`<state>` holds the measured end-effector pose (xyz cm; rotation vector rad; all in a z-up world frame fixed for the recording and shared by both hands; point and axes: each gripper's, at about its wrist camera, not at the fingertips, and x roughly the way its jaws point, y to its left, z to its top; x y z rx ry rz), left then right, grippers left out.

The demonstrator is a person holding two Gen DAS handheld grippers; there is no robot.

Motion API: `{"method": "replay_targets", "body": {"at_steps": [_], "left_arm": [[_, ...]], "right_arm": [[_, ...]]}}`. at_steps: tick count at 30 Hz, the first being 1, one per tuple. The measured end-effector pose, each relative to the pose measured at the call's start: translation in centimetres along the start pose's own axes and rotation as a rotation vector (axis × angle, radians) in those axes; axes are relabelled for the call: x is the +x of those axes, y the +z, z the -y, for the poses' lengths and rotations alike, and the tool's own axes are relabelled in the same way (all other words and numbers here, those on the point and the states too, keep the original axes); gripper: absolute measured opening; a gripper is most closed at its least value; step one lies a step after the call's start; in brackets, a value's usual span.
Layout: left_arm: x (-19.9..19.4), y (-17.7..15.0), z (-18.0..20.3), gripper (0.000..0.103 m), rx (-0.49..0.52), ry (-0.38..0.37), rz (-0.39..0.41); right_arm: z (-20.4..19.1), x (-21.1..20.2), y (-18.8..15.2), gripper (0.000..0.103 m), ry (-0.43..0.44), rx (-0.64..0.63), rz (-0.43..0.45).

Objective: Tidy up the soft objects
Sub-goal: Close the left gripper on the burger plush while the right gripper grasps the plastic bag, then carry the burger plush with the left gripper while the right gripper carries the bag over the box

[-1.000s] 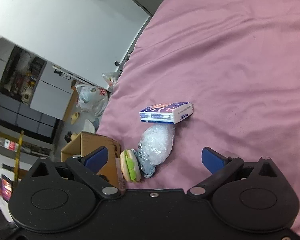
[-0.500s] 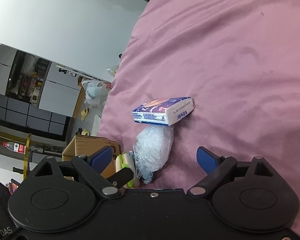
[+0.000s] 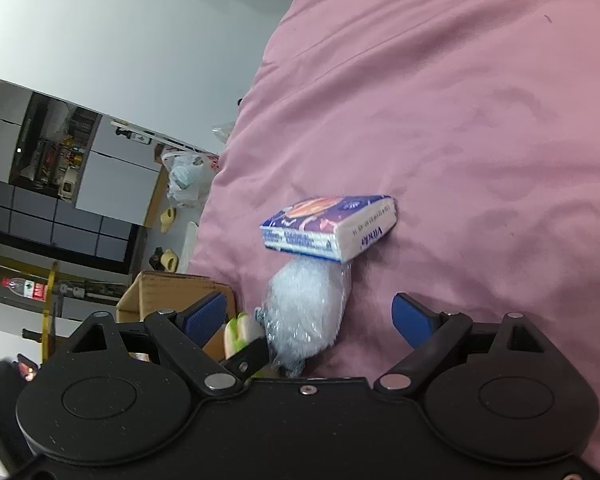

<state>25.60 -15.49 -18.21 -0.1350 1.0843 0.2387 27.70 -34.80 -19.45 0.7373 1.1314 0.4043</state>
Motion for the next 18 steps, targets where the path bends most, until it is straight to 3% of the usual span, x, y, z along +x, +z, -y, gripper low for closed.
{"method": "replay_targets", "body": {"at_steps": [5, 7, 8, 11, 18], "left_arm": [[-1.3, -0.2, -0.5, 0.022, -0.022, -0.031, 0.006], [-1.9, -0.3, -0.8, 0.022, -0.03, -0.035, 0.017], [-2.1, -0.4, -1.1, 0.022, -0.038, -0.038, 0.018], [-2.8, -0.3, -2.0, 0.022, -0.071, -0.051, 0.019], [-5.4, -0.4, -3.1, 0.022, -0.089, -0.098, 0.056]], "right_arm": [[-1.4, 1.4, 0.0, 0.08, -0.02, -0.05, -0.025], [-1.6, 1.8, -0.5, 0.067, -0.042, -0.076, -0.043], [-1.6, 1.8, -0.7, 0.053, -0.063, -0.08, -0.033], [-1.3, 1.2, -1.1, 0.035, -0.062, -0.066, -0.035], [-2.3, -0.6, -2.9, 0.029, -0.154, -0.119, -0.015]]}}
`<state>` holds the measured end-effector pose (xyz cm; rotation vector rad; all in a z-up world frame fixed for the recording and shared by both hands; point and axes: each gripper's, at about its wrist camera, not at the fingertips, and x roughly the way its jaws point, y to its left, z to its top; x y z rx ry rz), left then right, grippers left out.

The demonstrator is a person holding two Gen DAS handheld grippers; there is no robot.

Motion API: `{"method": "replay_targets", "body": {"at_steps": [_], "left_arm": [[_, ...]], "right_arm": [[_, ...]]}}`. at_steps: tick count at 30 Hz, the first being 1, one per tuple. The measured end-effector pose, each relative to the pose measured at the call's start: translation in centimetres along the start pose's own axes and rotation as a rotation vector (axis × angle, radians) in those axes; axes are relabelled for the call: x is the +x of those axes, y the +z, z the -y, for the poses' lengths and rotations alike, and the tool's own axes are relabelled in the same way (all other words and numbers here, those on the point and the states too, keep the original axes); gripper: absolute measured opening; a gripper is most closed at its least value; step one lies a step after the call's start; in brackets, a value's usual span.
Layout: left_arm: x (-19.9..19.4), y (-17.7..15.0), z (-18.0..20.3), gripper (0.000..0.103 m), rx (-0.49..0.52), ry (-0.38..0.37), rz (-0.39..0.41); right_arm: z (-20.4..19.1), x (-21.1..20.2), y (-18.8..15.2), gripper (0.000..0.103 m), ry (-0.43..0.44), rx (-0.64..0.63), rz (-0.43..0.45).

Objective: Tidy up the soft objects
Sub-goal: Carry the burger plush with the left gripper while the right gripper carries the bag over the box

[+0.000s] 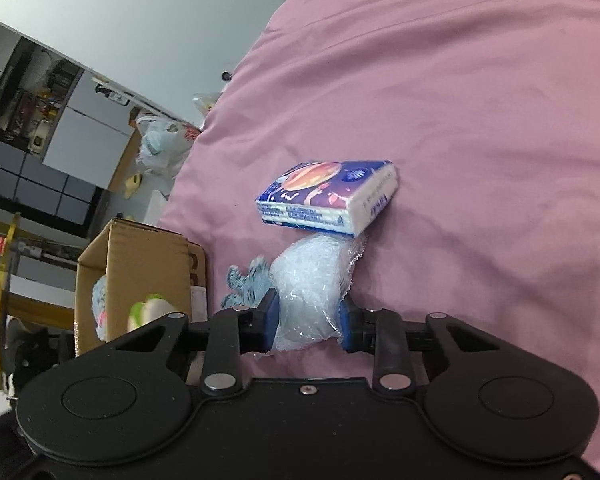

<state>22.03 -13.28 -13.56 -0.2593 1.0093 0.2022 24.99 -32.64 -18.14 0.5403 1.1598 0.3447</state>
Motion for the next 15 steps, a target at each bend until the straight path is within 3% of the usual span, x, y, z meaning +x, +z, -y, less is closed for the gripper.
{"method": "replay_targets", "body": {"at_steps": [15], "left_arm": [[-5.3, -0.7, -4.1, 0.022, -0.042, -0.072, 0.052]], "right_arm": [[-2.7, -4.5, -2.3, 0.029, -0.043, -0.046, 0.084]]}}
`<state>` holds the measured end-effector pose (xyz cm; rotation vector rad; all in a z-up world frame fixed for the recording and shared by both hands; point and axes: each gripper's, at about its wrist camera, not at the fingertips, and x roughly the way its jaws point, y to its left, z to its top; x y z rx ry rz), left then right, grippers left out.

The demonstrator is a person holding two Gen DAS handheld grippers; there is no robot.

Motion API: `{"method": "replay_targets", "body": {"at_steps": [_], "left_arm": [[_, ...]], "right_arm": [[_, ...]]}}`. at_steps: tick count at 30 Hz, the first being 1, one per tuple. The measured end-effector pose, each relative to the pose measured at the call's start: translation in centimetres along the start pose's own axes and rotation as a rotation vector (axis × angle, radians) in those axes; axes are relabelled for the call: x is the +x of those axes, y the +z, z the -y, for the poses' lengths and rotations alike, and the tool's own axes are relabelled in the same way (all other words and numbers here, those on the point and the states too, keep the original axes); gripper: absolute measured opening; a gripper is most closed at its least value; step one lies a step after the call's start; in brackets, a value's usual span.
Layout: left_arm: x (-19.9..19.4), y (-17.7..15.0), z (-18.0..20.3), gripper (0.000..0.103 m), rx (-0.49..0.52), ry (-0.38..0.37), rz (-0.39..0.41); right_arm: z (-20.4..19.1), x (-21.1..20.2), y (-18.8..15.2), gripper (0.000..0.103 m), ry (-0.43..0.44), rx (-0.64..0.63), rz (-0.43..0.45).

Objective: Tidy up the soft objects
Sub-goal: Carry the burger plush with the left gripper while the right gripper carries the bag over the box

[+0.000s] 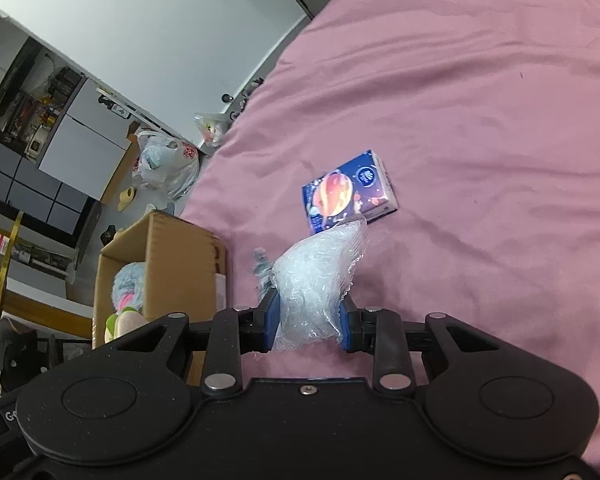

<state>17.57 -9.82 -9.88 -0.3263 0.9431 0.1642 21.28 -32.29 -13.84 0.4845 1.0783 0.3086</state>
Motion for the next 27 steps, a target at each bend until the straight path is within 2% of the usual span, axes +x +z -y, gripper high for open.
{"method": "replay_targets", "body": {"at_steps": [14, 27], "left_arm": [[-4.3, -0.6, -3.2, 0.022, -0.039, -0.077, 0.038], [-7.1, -0.8, -8.1, 0.022, -0.068, -0.07, 0.097]], "right_arm": [[-3.1, -2.5, -2.9, 0.029, 0.013, -0.056, 0.065], [-4.3, -4.1, -4.6, 0.029, 0.012, -0.07, 0.138]]}}
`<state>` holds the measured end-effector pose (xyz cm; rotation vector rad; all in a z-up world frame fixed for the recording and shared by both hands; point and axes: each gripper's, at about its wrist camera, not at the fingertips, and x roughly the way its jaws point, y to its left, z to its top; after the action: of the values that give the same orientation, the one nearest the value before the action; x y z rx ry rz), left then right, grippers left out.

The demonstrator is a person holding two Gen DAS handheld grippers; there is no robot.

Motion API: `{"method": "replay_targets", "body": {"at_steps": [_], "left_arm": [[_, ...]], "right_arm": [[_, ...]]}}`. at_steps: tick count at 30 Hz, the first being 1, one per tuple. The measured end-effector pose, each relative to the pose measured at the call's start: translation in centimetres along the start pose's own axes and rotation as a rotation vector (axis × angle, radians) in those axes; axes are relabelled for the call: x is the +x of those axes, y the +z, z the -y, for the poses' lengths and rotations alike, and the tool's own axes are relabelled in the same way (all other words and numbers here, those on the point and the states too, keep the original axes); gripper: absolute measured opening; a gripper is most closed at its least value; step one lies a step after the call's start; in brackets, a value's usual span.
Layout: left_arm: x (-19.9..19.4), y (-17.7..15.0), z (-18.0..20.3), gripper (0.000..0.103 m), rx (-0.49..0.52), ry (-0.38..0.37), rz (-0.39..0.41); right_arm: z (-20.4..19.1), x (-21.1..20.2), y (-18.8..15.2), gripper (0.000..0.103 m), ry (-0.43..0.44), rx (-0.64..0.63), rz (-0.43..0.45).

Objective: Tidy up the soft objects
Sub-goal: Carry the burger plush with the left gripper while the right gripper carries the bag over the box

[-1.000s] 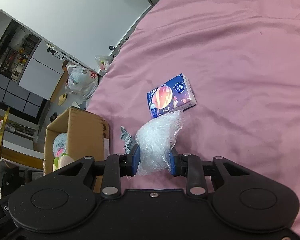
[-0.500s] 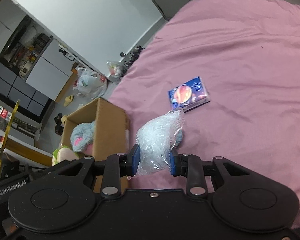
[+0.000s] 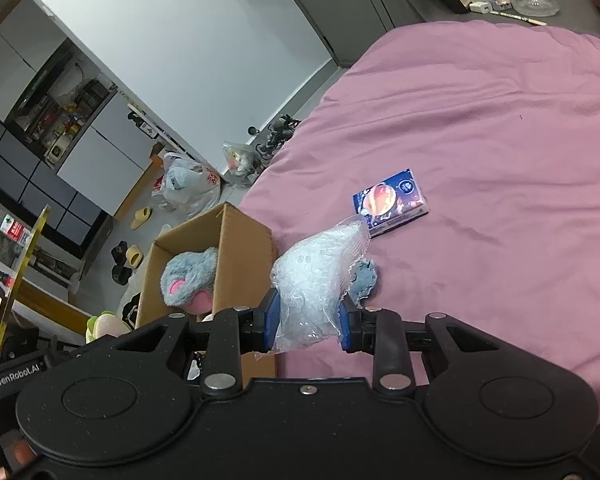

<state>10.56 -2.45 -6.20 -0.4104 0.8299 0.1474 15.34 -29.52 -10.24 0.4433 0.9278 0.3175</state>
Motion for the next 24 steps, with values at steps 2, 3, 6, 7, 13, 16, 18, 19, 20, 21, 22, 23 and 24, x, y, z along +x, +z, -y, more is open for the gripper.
{"method": "replay_targets", "body": {"at_steps": [2, 3, 6, 7, 13, 16, 18, 19, 20, 21, 22, 23, 24], "left_arm": [[-0.4, 0.1, -0.8, 0.022, -0.006, 0.004, 0.009], [-0.6, 0.1, -1.2, 0.022, -0.008, 0.006, 0.013], [-1.2, 0.3, -2.2, 0.022, -0.015, 0.006, 0.026], [-1.4, 0.4, -2.6, 0.022, -0.019, 0.007, 0.03], [-2.1, 0.7, -4.5, 0.022, -0.033, -0.009, 0.039], [-2.4, 1.1, -5.0, 0.022, 0.002, -0.015, 0.05], [-2.5, 1.3, -5.2, 0.022, 0.016, -0.023, 0.055], [-2.4, 1.4, -5.4, 0.022, 0.022, -0.026, 0.052], [-2.3, 1.4, -5.4, 0.022, 0.028, -0.028, 0.047], [-2.2, 1.5, -5.5, 0.022, 0.034, -0.032, 0.042], [-2.1, 1.6, -5.5, 0.022, 0.039, -0.033, 0.041], [-2.0, 1.7, -5.6, 0.022, 0.043, -0.033, 0.04], [-1.9, 1.8, -5.6, 0.022, 0.046, -0.035, 0.036]], "right_arm": [[-0.3, -0.1, -0.3, 0.029, -0.01, -0.009, 0.008], [-0.4, -0.2, -0.5, 0.029, -0.011, -0.013, 0.012], [-1.1, -0.5, -1.1, 0.029, -0.012, -0.032, 0.022], [-1.2, -0.6, -1.2, 0.029, -0.015, -0.035, 0.031], [-2.3, -1.0, -1.7, 0.029, -0.004, -0.062, 0.056], [-2.4, -1.3, -1.7, 0.029, 0.016, -0.063, 0.076], [-2.6, -1.4, -1.8, 0.029, 0.026, -0.067, 0.087], [-2.6, -1.4, -1.8, 0.029, 0.032, -0.066, 0.091], [-2.7, -1.4, -1.8, 0.029, 0.038, -0.066, 0.094], [-2.8, -1.3, -1.8, 0.029, 0.048, -0.071, 0.098], [-2.9, -1.2, -1.8, 0.029, 0.055, -0.075, 0.1], [-3.0, -1.1, -1.8, 0.029, 0.062, -0.079, 0.099], [-3.2, -1.0, -1.7, 0.029, 0.069, -0.086, 0.101]]}}
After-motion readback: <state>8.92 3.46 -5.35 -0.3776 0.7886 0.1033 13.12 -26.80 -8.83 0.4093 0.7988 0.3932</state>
